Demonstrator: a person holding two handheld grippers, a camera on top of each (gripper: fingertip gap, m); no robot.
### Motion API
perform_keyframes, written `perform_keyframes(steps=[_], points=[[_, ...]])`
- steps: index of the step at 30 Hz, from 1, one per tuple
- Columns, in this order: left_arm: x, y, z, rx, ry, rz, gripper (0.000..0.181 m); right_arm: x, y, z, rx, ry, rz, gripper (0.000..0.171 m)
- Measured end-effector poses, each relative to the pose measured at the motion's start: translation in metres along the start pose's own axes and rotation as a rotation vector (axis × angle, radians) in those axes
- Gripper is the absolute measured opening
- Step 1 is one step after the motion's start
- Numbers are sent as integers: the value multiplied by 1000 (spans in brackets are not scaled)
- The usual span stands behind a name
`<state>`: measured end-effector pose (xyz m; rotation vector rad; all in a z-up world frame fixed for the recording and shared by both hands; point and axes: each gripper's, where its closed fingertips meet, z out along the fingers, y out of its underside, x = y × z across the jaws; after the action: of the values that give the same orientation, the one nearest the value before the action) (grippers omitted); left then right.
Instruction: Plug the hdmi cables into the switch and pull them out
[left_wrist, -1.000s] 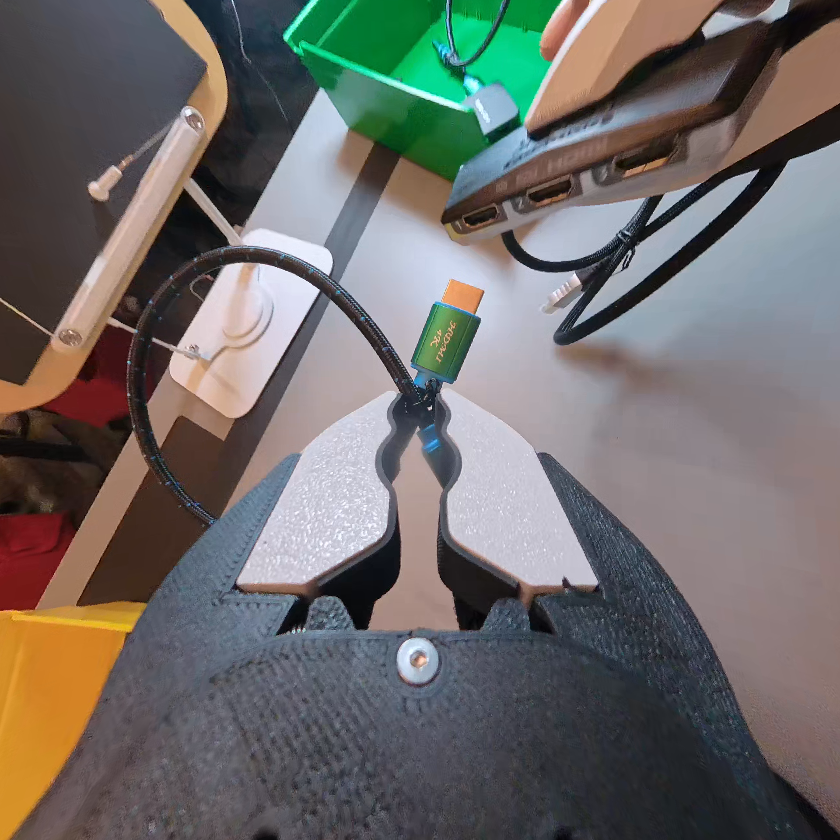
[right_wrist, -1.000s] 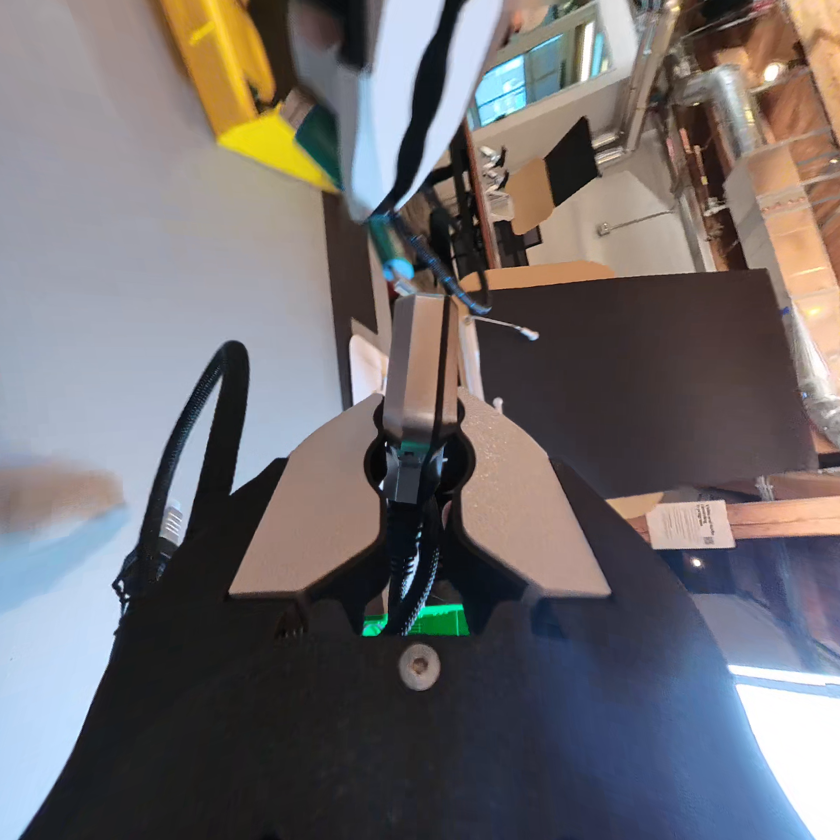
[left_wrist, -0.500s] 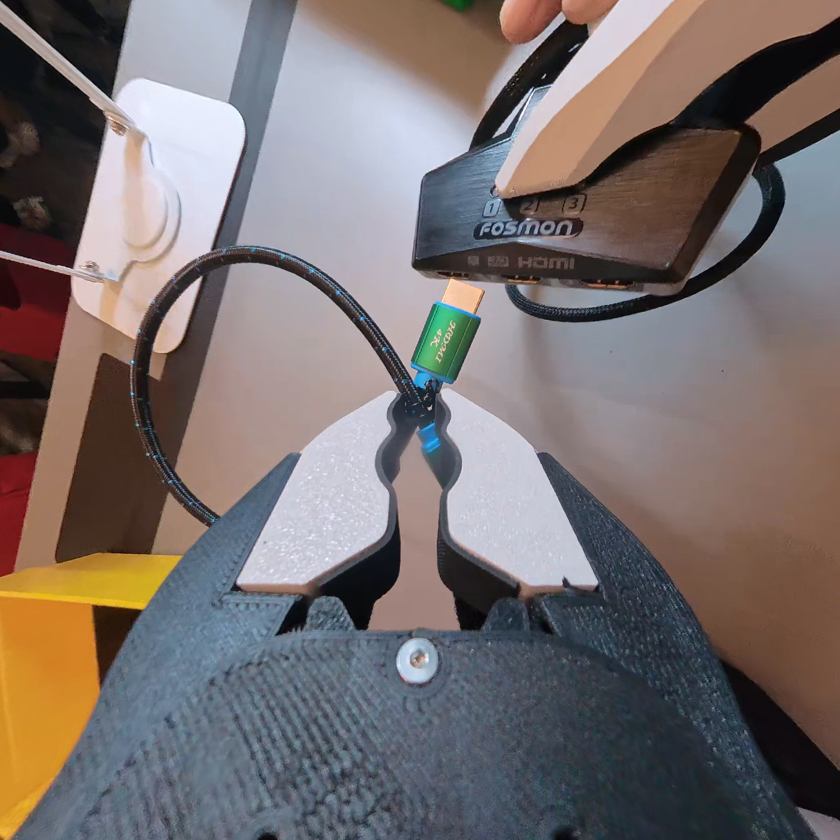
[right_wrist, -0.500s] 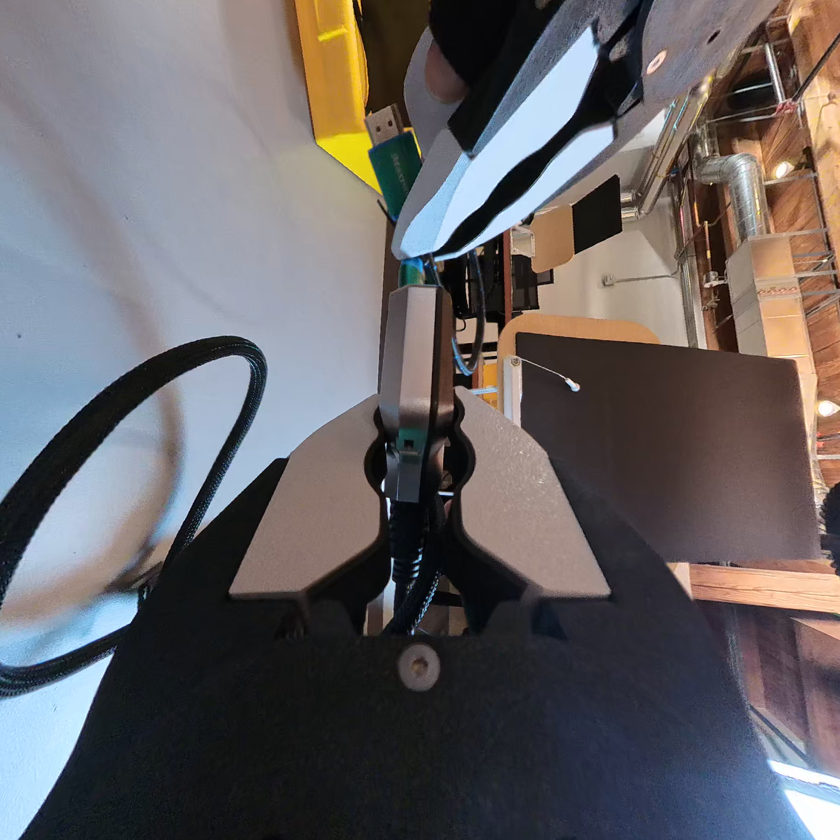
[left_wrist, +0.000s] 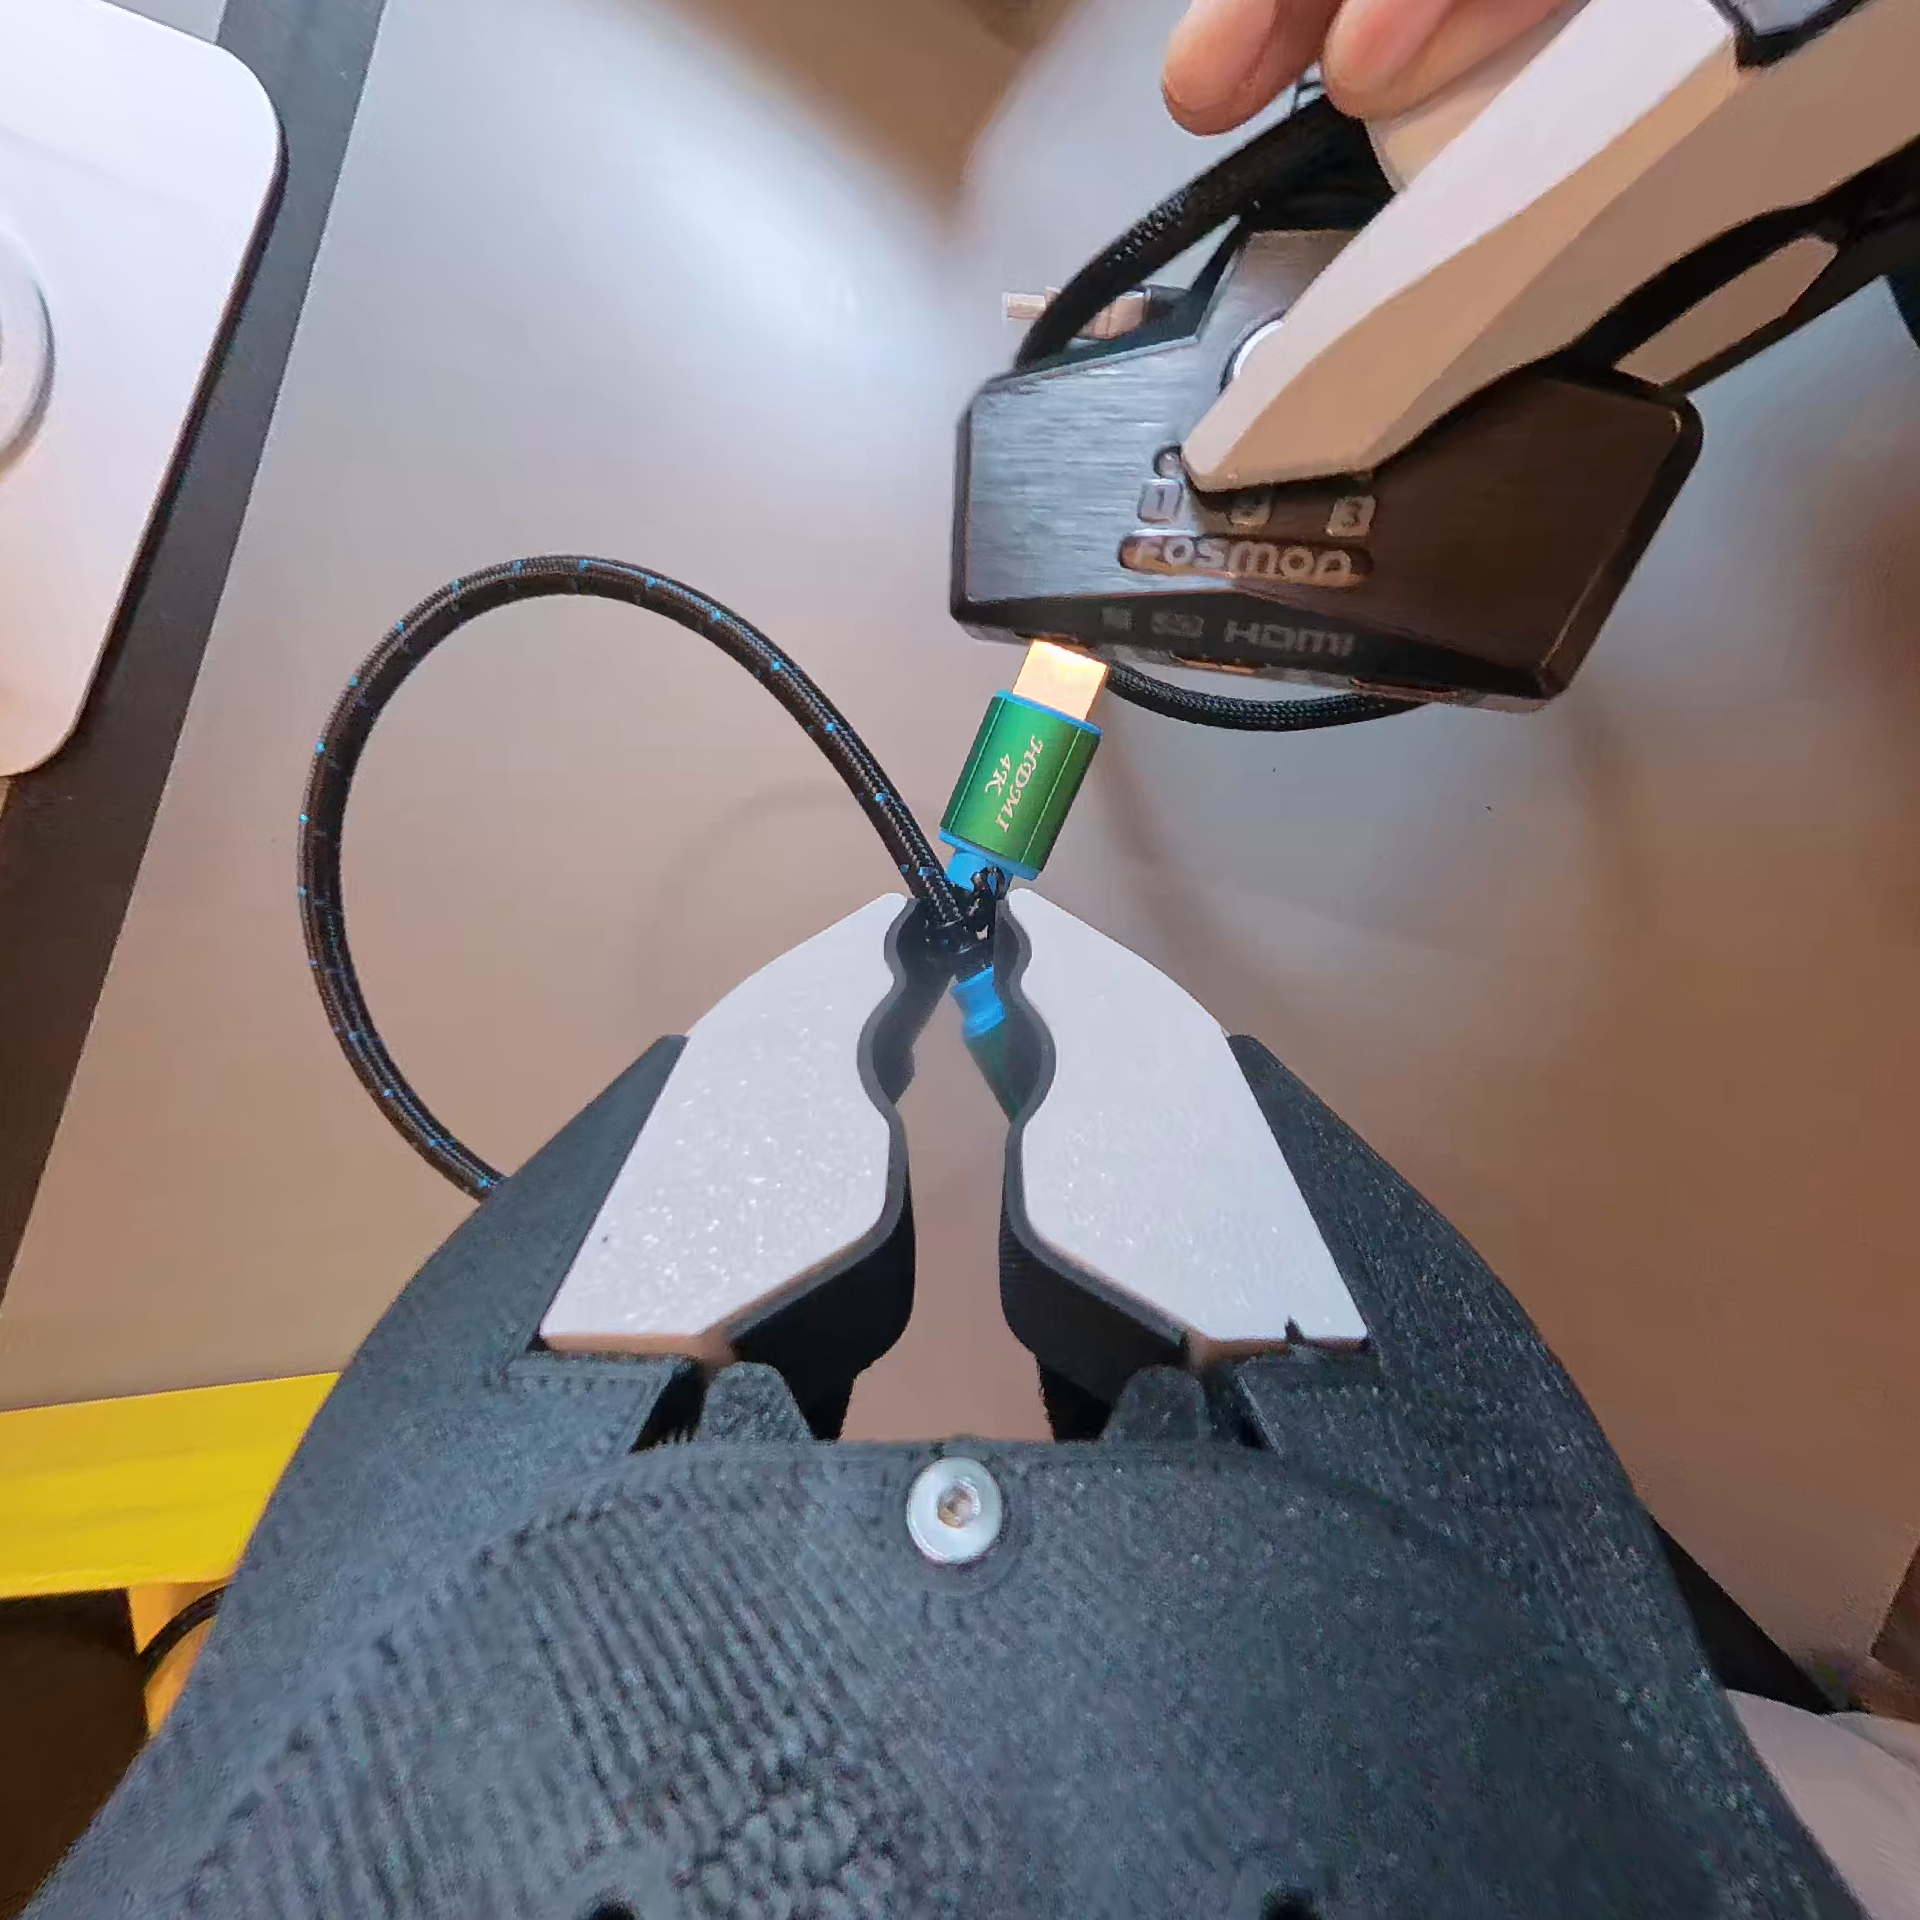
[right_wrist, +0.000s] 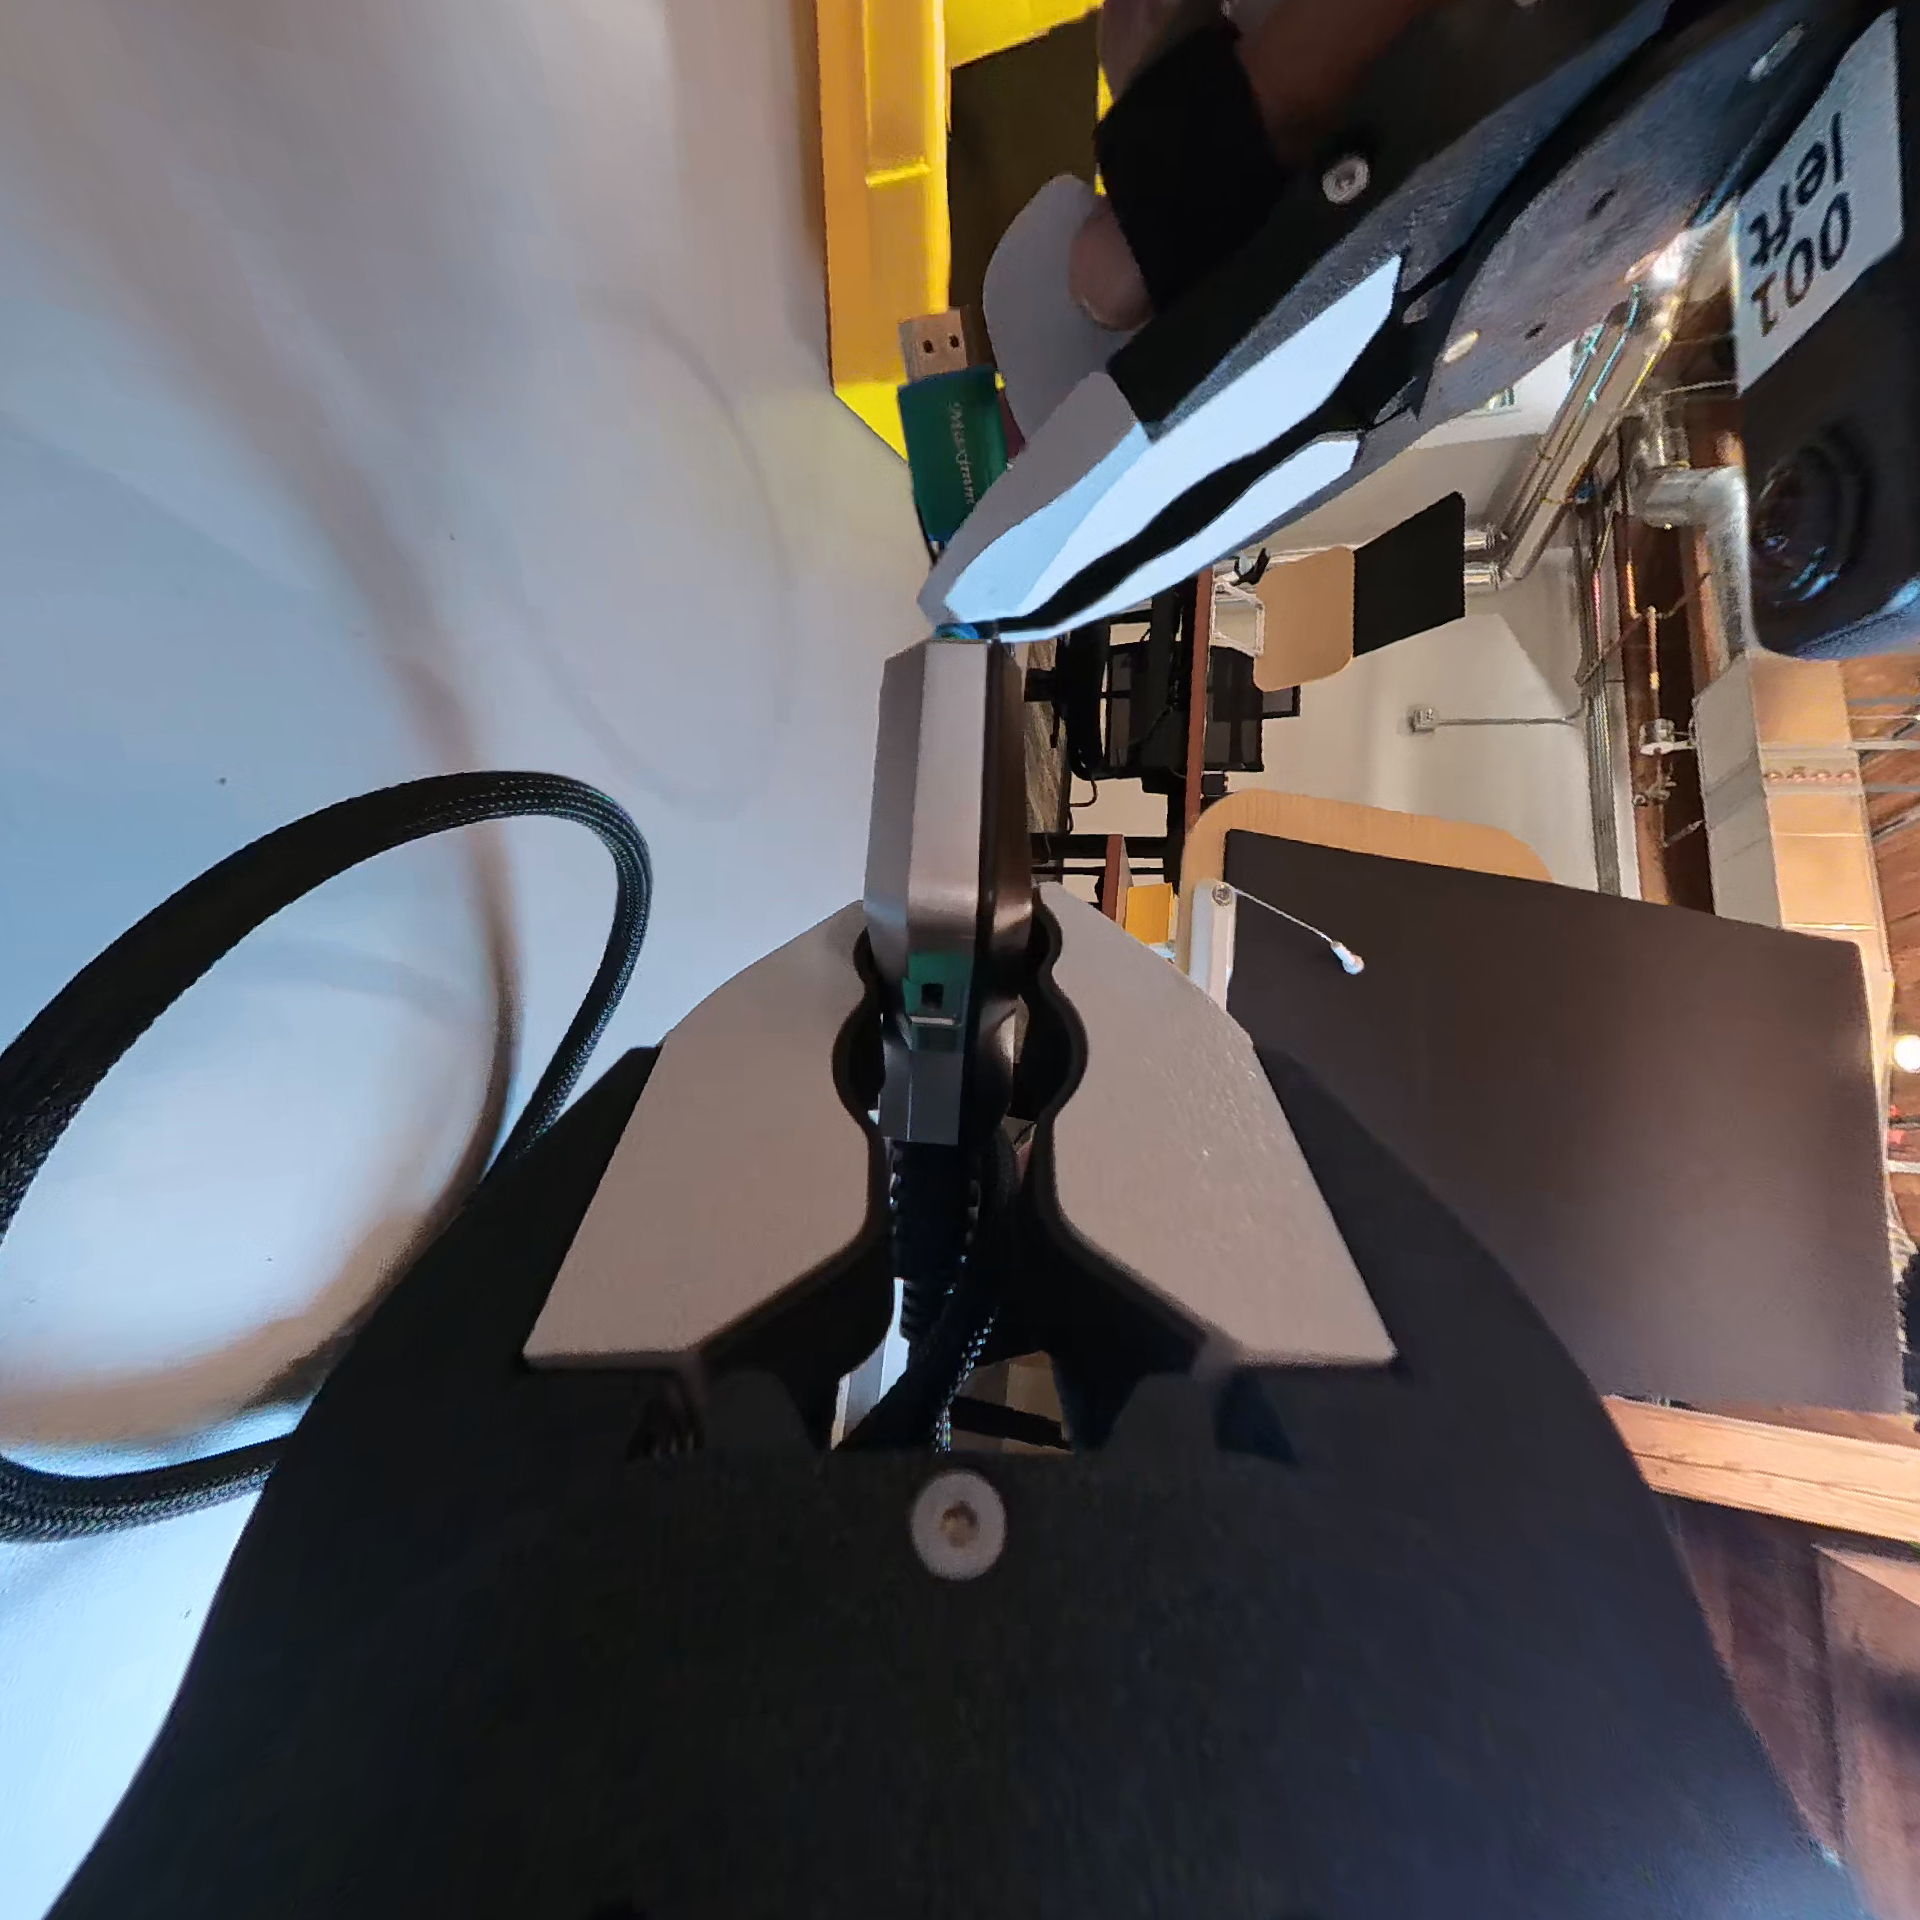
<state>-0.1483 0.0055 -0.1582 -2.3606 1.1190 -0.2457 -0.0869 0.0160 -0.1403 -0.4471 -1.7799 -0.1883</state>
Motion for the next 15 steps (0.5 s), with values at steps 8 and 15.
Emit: perform_keyframes(steps=[8,15], points=[[-3,6,4,-39,-15,-13,13,-6,-4,5,-32,-9,-44,23],[-7,10,8,-153,-141,22,13,-11,-6,8,-53,-15,-72,22]])
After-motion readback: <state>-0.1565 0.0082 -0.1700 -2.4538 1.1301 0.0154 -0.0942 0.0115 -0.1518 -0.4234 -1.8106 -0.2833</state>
